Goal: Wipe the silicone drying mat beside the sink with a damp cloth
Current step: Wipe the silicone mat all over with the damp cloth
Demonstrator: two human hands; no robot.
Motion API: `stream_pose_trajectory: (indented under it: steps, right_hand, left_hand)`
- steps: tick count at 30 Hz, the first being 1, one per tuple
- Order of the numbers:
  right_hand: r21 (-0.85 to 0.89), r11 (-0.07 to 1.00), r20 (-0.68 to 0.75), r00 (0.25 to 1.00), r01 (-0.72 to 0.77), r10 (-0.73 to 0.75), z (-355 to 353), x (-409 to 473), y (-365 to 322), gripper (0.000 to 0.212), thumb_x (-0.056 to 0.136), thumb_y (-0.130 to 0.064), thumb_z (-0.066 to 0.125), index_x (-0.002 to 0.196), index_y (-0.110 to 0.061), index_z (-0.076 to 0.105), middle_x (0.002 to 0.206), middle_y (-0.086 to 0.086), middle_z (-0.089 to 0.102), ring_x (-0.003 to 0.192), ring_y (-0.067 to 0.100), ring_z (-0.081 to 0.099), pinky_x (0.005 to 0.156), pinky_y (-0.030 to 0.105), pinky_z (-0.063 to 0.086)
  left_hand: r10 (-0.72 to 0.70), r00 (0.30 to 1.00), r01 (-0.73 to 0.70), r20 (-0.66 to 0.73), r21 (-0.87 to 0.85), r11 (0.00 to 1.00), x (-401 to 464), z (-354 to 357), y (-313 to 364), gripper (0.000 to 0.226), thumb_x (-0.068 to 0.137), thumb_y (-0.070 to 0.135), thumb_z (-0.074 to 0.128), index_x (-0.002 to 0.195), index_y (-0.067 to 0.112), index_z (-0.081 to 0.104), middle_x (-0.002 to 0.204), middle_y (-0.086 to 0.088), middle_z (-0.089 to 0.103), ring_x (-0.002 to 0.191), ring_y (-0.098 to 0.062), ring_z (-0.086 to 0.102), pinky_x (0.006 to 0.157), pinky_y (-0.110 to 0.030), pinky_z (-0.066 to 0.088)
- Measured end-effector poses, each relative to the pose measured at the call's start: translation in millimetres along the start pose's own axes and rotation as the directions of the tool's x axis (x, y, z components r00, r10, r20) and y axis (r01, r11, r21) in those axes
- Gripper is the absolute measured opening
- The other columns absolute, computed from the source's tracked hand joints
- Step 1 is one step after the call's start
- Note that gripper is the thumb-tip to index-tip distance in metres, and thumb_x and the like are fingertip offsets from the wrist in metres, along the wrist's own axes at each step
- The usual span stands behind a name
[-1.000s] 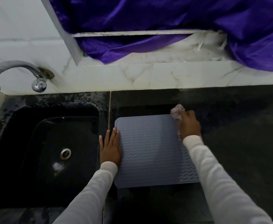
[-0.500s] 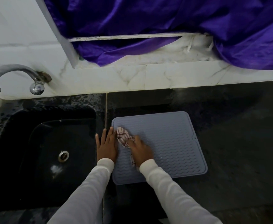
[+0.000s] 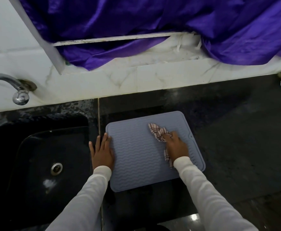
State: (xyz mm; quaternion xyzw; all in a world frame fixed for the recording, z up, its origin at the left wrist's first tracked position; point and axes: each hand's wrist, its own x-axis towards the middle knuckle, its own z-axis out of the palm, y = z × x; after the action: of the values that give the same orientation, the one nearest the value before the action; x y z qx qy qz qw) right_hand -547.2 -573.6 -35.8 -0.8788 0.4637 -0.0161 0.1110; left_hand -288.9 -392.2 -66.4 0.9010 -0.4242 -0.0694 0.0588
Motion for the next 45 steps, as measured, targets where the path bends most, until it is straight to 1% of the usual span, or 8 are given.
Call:
stream_pose_trajectory:
  steps: [10,15,18,22,28,32,37,45]
  right_hand:
    - [-0.003,0.963,-0.032,0.962,-0.271,0.270,-35.4,7.5,79.6,0.037,0.092,-0.026,0.049,0.129,-0.026,0.048,0.117,0.010,0.045,0.085,0.038,0.061,0.073,0.039,0.048]
    - [0.219,0.887,-0.047,0.903,-0.408,0.427,-34.9,12.6,62.4,0.027,0.096,-0.034,0.044,0.115,-0.017,0.053,0.087,-0.001,0.046,0.089,0.043,0.061,0.068,0.035,0.037]
    - [0.165,0.971,-0.186,0.962,-0.172,0.202,-35.5,-7.7,12.0,0.035,0.093,-0.024,0.049,0.127,-0.018,0.055,0.113,0.008,0.053,0.091,0.037,0.061,0.074,0.039,0.050]
    - [0.238,0.944,-0.112,0.972,0.229,-0.207,-17.8,-55.9,-96.9,0.034,0.094,-0.027,0.041,0.122,-0.032,0.059,0.117,-0.004,0.054,0.091,0.019,0.060,0.071,0.026,0.046]
    - [0.063,0.923,0.036,0.924,0.379,-0.382,36.9,-83.2,-148.9,0.054,0.087,-0.024,0.055,0.140,-0.028,0.045,0.142,0.010,0.036,0.073,0.023,0.068,0.047,0.034,0.055]
    - [0.048,0.969,0.087,0.966,0.241,-0.244,21.8,-73.9,-116.7,0.051,0.070,-0.013,0.073,0.118,-0.024,0.060,0.101,0.015,0.056,0.045,0.031,0.057,0.036,0.034,0.046]
    - [0.016,1.000,0.104,0.994,0.018,-0.020,9.8,-64.0,-64.5,0.038,0.072,-0.005,0.071,0.107,-0.017,0.060,0.107,0.022,0.056,0.049,0.036,0.059,0.041,0.039,0.048]
    - [-0.053,0.978,0.019,0.979,-0.204,0.205,-12.8,-48.0,39.1,0.041,0.093,-0.022,0.047,0.133,-0.028,0.043,0.128,0.012,0.044,0.087,0.038,0.061,0.072,0.044,0.052]
  left_hand:
    - [-0.033,0.999,0.033,-0.023,-0.020,0.999,-2.6,-0.7,3.4,0.050,0.099,0.027,0.040,0.149,0.025,0.034,0.160,0.006,0.023,0.149,-0.023,0.013,0.117,-0.048,-0.018]
    - [-0.042,0.999,0.042,-0.023,-0.019,0.999,-3.7,-1.7,6.0,0.049,0.099,0.027,0.037,0.149,0.024,0.035,0.159,0.005,0.025,0.149,-0.023,0.014,0.117,-0.048,-0.019]
    - [-0.043,0.999,0.042,-0.026,-0.013,0.999,-3.0,-1.8,7.0,0.050,0.099,0.026,0.037,0.149,0.023,0.035,0.159,0.005,0.024,0.149,-0.023,0.014,0.117,-0.048,-0.018]
    - [-0.047,0.999,0.047,0.005,0.006,0.999,-2.1,-2.2,7.6,0.053,0.099,0.029,0.038,0.151,0.024,0.029,0.161,0.005,0.019,0.149,-0.023,0.011,0.118,-0.051,-0.015]
    - [-0.021,0.999,0.020,0.024,0.033,0.999,-1.3,1.2,2.8,0.060,0.097,0.037,0.045,0.152,0.023,0.025,0.162,0.004,0.016,0.149,-0.023,0.010,0.118,-0.053,-0.011]
    - [0.002,1.000,-0.002,0.015,0.010,1.000,-0.1,-1.3,2.6,0.055,0.099,0.026,0.039,0.152,0.023,0.027,0.161,0.003,0.018,0.149,-0.023,0.011,0.118,-0.052,-0.010]
    - [0.030,0.999,-0.030,0.013,0.016,0.999,0.8,-2.6,1.8,0.053,0.101,0.024,0.030,0.153,0.021,0.022,0.162,0.002,0.014,0.150,-0.021,0.007,0.119,-0.051,-0.010]
    - [0.044,0.999,-0.044,-0.005,0.000,0.999,-0.1,-1.2,1.6,0.052,0.101,0.021,0.032,0.153,0.019,0.024,0.162,0.001,0.016,0.150,-0.022,0.009,0.119,-0.051,-0.010]
